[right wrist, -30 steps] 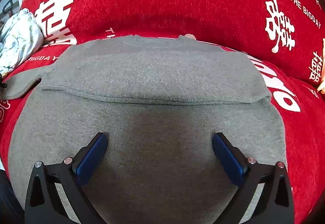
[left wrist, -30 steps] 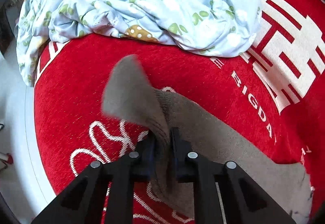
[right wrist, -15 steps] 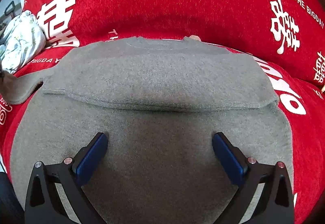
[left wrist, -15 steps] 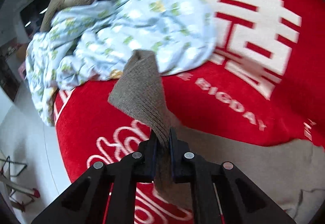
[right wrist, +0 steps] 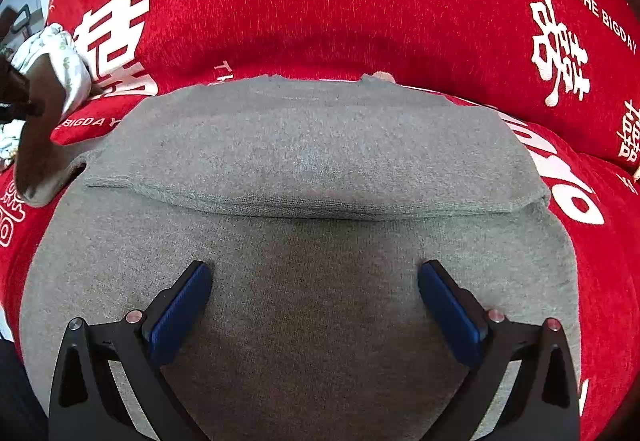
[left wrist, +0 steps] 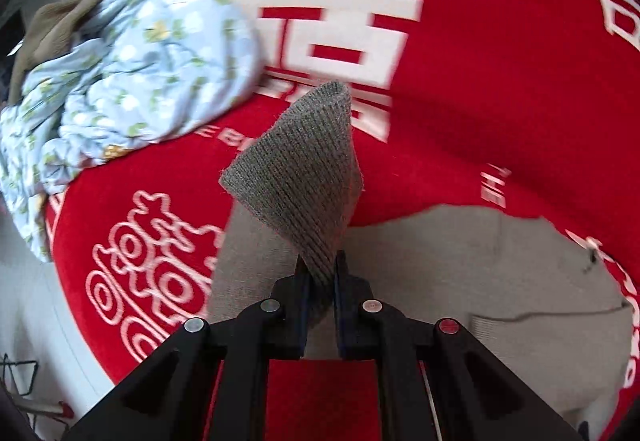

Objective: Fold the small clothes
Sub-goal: 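Lift the held sleeve with the left tool and carry it across the body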

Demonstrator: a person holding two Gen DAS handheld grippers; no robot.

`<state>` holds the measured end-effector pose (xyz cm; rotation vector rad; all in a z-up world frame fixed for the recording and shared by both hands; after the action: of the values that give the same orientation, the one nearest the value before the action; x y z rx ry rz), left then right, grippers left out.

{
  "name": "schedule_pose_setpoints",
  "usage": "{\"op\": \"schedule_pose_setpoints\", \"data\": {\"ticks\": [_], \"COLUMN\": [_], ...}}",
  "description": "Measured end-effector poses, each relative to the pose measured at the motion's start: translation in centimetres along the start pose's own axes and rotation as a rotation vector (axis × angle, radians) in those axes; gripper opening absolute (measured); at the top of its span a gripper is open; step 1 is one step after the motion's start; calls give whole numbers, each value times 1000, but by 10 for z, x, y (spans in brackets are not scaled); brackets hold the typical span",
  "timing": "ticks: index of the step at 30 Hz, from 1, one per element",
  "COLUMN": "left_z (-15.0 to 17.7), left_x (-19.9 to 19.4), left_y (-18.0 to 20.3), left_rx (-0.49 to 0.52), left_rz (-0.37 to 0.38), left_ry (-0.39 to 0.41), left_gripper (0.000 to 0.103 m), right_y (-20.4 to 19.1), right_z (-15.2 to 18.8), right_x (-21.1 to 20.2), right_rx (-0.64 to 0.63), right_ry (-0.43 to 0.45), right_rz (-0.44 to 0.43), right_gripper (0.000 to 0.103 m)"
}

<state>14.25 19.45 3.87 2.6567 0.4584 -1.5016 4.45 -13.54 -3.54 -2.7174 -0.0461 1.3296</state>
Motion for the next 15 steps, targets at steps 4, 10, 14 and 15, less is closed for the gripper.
{"op": "schedule_pose_setpoints", "data": {"ticks": [4,10,14,15], "left_z": [1,3,5,6], "left_x": [-9,-19,-27,-29], "left_y": [36,83,111,119], "left_rx": [53,91,129,142], "left_rz": [20,46,60,63], "left_ry": [4,-8,-7,-6], "left_gripper": [11,11,11,11], "right_y": [1,1,0,1], "right_z": [-1,-1,-1,-1], "right_x": [0,1,1,1], "right_rx": [1,3,7,8], "right_ry": [1,4,7,8], "right_rz": [-2,-6,-12,-14], "right_gripper": [103,103,103,103]}}
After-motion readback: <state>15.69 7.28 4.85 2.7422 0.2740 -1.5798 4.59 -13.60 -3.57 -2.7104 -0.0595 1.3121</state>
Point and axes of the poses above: each gripper's, at about its wrist camera, not at the fingertips, and x roughly the way its jaws point, y to its right, z to its underside, the point moved 5 cm from there along x, roughly the way its jaws point, and after that the axes turned 10 degrees about x, right-handed, at the moved point
